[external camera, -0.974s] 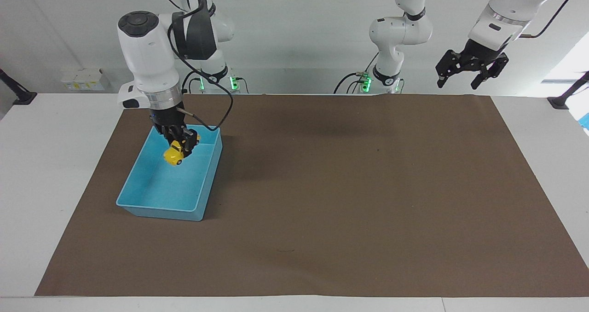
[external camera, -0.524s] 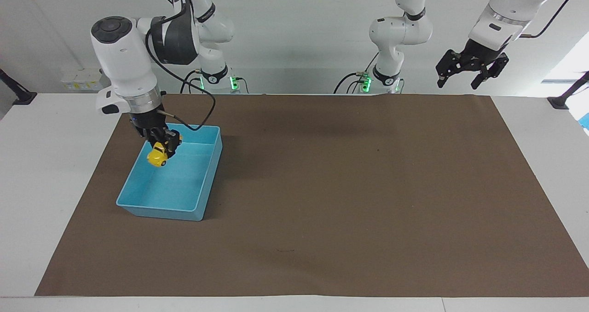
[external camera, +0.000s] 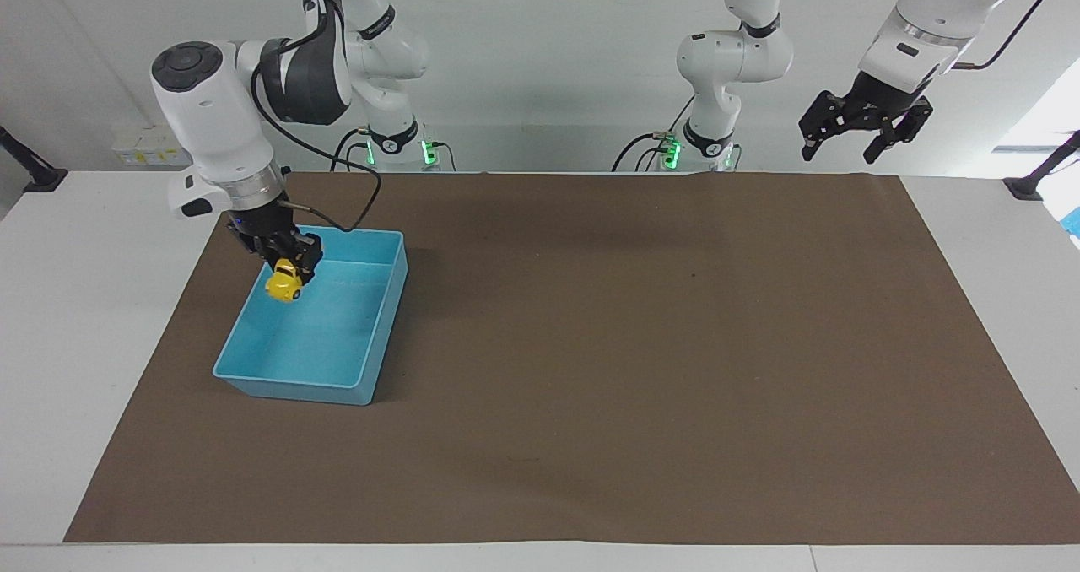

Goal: Wind up and store yellow beetle car
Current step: 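Carry the car over the blue bin and lower it inside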

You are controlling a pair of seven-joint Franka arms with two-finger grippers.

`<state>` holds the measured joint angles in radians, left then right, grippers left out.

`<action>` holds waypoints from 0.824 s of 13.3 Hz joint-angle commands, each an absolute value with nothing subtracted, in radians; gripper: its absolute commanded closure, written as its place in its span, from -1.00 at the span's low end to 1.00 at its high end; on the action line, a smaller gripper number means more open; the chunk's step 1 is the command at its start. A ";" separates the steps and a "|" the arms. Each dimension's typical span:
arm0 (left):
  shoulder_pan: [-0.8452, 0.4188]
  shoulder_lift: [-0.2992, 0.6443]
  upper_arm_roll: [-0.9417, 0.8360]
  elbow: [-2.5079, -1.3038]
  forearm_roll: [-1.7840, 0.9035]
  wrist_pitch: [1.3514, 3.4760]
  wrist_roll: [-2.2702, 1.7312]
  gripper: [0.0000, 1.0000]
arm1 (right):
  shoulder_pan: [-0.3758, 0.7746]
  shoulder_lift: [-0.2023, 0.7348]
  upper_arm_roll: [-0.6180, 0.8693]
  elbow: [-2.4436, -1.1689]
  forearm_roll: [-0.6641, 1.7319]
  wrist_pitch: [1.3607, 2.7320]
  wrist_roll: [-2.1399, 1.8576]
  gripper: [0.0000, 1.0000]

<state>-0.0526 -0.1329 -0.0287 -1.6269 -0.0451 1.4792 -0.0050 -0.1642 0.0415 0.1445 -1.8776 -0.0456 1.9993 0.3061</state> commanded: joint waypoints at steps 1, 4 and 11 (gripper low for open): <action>-0.043 -0.143 -0.032 -1.621 -0.057 1.460 -0.002 -1.00 | -0.187 -0.005 0.152 -1.998 -0.012 2.106 0.218 1.00; -0.041 -0.143 -0.032 -1.621 -0.057 1.460 -0.002 -1.00 | -0.187 -0.003 0.152 -2.078 -0.014 2.201 0.198 1.00; -0.043 -0.143 -0.032 -1.621 -0.057 1.460 -0.002 -1.00 | -0.192 0.018 0.152 -2.254 -0.012 2.469 0.077 1.00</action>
<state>-0.0526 -0.1329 -0.0287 -1.6269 -0.0451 1.4790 -0.0050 -0.1712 0.0345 0.1445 -2.1535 -0.0450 2.3391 0.1457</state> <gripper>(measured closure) 0.000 0.498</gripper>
